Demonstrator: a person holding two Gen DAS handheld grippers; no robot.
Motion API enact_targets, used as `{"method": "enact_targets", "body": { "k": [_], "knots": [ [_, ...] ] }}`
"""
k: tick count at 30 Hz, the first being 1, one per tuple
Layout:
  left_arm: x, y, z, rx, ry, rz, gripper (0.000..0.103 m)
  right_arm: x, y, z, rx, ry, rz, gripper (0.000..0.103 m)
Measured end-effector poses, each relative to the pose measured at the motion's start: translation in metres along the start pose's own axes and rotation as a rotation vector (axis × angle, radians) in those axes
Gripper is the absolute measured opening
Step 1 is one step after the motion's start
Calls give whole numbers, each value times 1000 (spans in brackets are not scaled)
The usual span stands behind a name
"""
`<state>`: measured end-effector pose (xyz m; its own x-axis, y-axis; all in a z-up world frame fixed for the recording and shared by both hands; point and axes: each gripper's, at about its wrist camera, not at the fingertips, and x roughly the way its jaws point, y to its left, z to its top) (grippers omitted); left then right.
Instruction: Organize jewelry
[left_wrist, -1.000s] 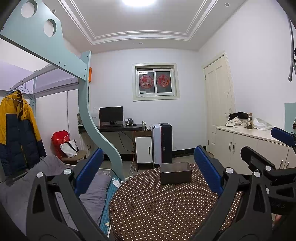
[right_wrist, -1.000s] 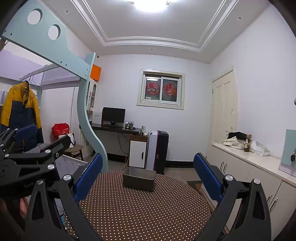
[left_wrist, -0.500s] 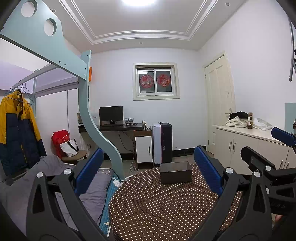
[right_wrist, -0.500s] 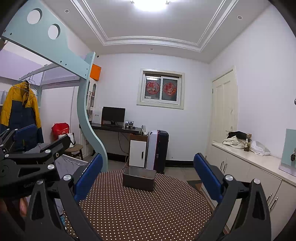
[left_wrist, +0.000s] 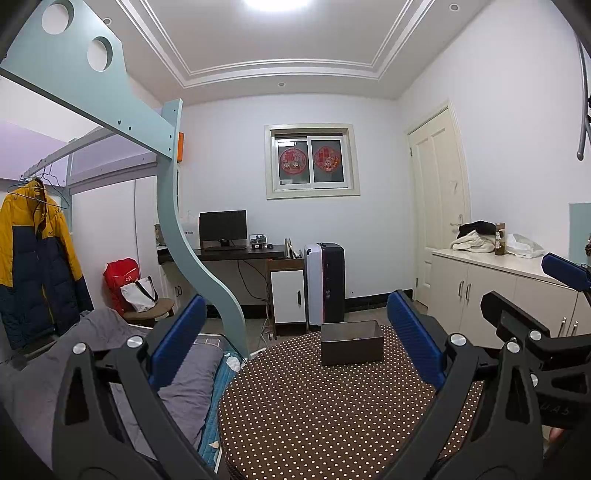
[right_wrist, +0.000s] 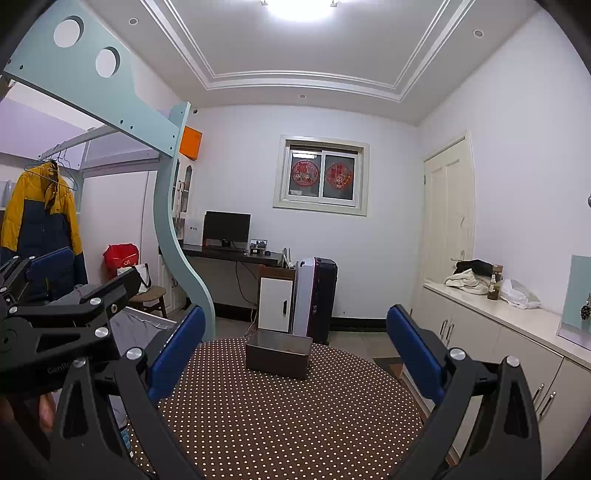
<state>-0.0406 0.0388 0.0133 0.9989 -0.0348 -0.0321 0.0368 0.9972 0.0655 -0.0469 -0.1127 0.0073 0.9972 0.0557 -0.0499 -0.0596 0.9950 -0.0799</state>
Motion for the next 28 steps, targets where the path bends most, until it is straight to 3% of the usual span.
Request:
{"method": "enact_targets", "body": {
  "k": [16,28],
  "knots": [
    [2,1,-7,4,13,4,96,6,-2,-4,5,19,3,95],
    [25,-6,-18,19,72,5,96,32,-5,-16,20,79,5,95]
  ]
}}
